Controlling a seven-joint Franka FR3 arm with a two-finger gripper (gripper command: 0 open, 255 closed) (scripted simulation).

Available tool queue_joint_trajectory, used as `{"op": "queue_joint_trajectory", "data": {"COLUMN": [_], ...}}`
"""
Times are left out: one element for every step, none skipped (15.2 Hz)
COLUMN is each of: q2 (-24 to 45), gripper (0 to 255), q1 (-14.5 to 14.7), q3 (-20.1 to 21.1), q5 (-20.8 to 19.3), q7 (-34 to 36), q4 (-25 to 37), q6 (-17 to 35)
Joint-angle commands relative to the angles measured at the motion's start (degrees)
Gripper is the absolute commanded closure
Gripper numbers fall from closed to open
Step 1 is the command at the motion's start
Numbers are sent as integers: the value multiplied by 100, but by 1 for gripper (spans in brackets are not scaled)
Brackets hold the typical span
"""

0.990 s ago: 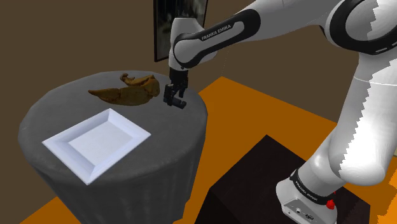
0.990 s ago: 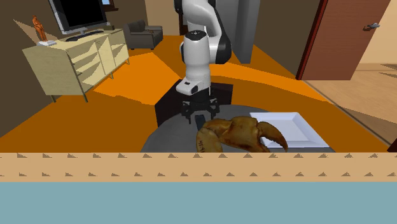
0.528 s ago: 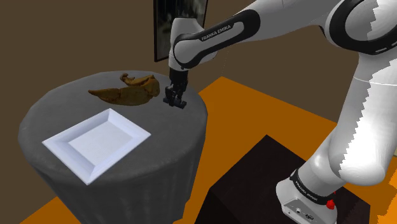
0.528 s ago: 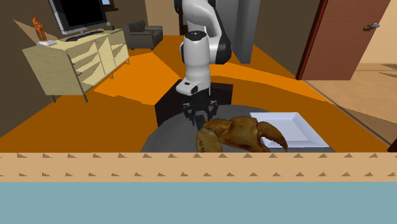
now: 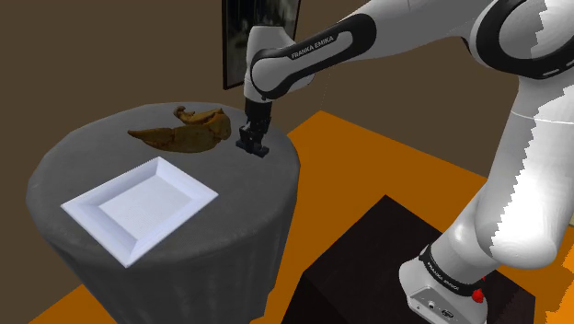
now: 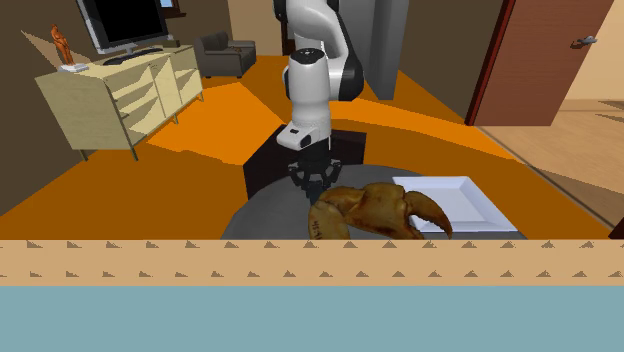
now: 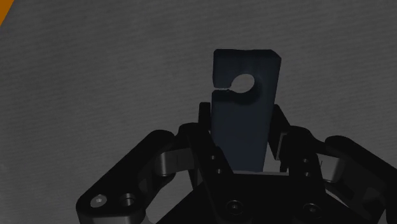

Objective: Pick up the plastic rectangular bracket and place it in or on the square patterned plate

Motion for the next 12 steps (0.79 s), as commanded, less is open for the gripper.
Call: {"op": "queue_joint_trajectory", "data": {"q2": [1,-38,-76,-112,-147,-182,-215,-248,-280,-310,-340,-368], "gripper": [255,255,255,255,255,255,255,255,255,255,255,255], "q1": [0,-3,-6,-8,-11,-13,-16,-18,-20,-22,-24,-26], "q3": [0,3,7,9,12,15,17,20,22,24,26,28], "q5": [0,8,16,23,30,37,44,51,57,63,69,74], "q7": [1,-2,-4,-6,-7,-9,-11,-12,-13,-14,-15,-16], "q4": [-1,26,54,85,116,149,183,218,255,292,332,372], "q6": [1,-64,-130,-196,-263,-329,-396,-464,-531,-599,-667,-736]}}
